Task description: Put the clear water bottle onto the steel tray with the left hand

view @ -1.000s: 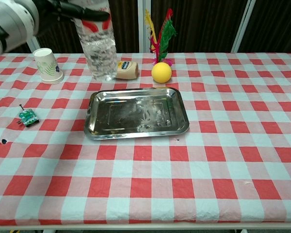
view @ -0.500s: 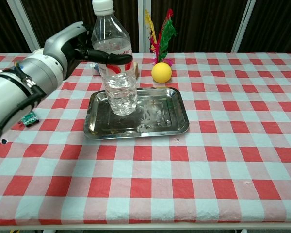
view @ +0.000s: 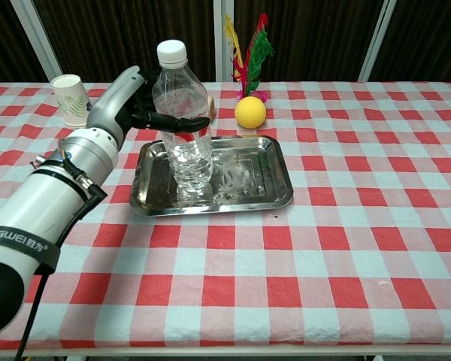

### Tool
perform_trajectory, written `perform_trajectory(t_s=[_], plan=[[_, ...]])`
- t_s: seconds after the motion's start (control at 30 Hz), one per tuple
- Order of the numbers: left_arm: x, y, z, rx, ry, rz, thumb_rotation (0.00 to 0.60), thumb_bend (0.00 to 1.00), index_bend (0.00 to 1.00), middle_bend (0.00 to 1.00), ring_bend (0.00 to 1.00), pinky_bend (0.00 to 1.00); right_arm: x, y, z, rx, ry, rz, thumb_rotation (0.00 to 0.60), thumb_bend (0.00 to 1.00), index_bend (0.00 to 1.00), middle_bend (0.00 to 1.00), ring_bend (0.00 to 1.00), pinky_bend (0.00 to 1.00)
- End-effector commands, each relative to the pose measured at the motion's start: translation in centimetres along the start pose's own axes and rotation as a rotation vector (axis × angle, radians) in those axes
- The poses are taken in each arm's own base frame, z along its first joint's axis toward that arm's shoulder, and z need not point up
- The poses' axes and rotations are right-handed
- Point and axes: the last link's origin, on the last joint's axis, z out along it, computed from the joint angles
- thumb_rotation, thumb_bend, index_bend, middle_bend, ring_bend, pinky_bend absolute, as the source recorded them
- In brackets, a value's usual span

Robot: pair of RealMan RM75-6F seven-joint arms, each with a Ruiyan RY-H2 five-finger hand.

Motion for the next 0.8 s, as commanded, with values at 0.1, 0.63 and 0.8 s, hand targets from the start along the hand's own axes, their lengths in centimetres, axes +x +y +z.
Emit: perform_trajectory(t_s=[0.1,0.63,0.8], plan=[[-0.2,-0.3,-0.1,0.007,-0.032,-0.001,0.600,0.19,0.52,0.57,0.45,0.48,0.0,0.0,0.0,-0.001,-0.003,0.001,0.600,0.11,0.00,0.08,0.00,0.00],[1.4,1.8,0.4,-0.069,-0.022,-0.019,0.600,0.01,0.17,0.23,0.19,0.24,0.0,0.0,0.0,-0.004,-0.007,0.002,0.600,0.11,0.00,0.07,0.00,0.00],[4.3,3.9,0.7,-0.103,0.004,-0.001,0.600,0.00,0.16,0.22,0.18,0.22,0.0,0.1,0.0,-0.010,-0.006,0.005,0.600,0.11,0.00,0.07,0.00,0.00]])
